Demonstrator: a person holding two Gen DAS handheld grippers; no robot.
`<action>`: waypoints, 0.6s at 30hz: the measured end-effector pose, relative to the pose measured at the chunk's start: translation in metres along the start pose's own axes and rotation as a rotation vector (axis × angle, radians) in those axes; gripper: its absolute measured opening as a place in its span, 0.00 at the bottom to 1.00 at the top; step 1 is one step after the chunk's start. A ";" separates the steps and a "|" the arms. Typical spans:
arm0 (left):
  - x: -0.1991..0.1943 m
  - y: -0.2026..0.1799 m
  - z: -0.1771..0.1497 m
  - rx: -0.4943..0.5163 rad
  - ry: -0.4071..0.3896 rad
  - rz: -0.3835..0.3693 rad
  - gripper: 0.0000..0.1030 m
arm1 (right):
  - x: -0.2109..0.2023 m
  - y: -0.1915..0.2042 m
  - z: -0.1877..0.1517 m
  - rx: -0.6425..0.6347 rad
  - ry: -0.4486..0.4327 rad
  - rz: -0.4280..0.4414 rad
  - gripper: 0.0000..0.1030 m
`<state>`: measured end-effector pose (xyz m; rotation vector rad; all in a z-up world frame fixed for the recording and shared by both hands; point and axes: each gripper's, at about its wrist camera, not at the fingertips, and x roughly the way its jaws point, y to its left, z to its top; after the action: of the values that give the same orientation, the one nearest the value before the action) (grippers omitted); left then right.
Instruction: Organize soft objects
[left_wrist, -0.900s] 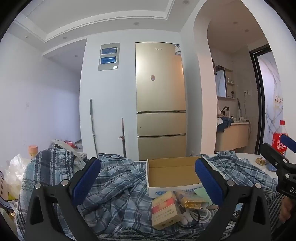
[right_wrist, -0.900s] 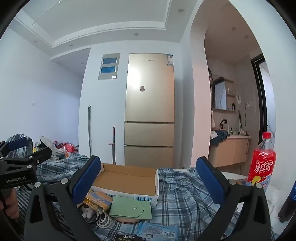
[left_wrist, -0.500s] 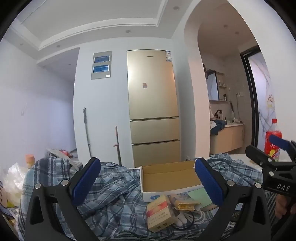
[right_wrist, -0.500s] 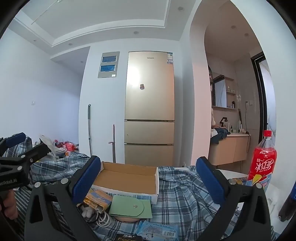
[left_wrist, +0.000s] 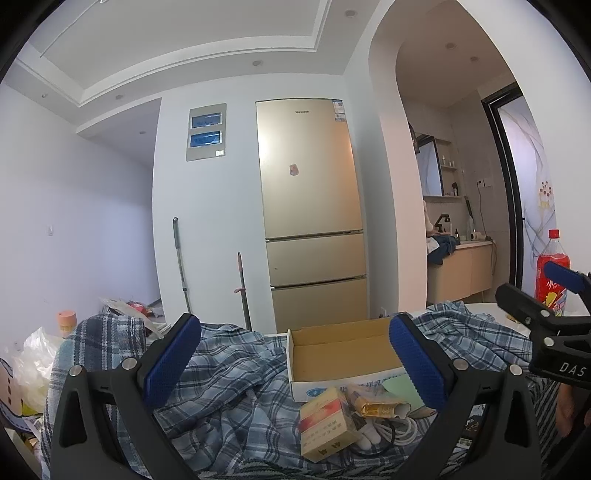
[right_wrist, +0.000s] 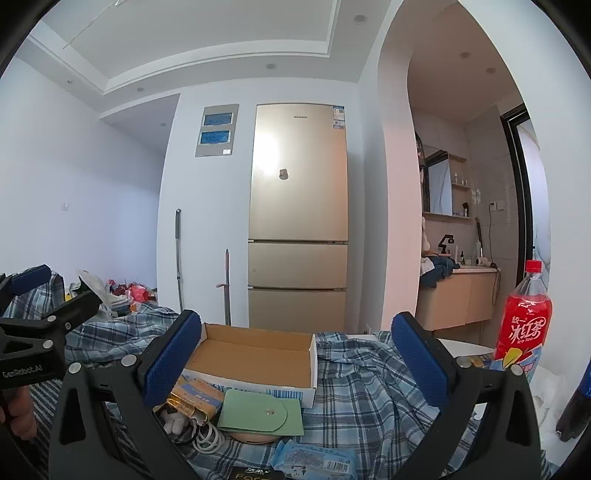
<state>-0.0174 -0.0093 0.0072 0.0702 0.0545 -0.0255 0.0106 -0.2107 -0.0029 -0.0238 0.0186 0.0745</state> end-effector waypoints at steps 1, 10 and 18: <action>0.000 0.001 0.000 -0.002 -0.002 -0.001 1.00 | 0.001 -0.001 0.000 0.004 0.003 0.002 1.00; -0.002 -0.007 0.000 0.033 -0.016 0.002 1.00 | 0.007 -0.007 -0.001 0.029 0.030 0.015 1.00; 0.001 -0.003 -0.001 0.014 -0.003 -0.001 1.00 | 0.008 -0.006 -0.003 0.024 0.039 0.024 1.00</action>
<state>-0.0167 -0.0127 0.0063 0.0837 0.0511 -0.0270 0.0190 -0.2158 -0.0058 -0.0014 0.0585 0.0976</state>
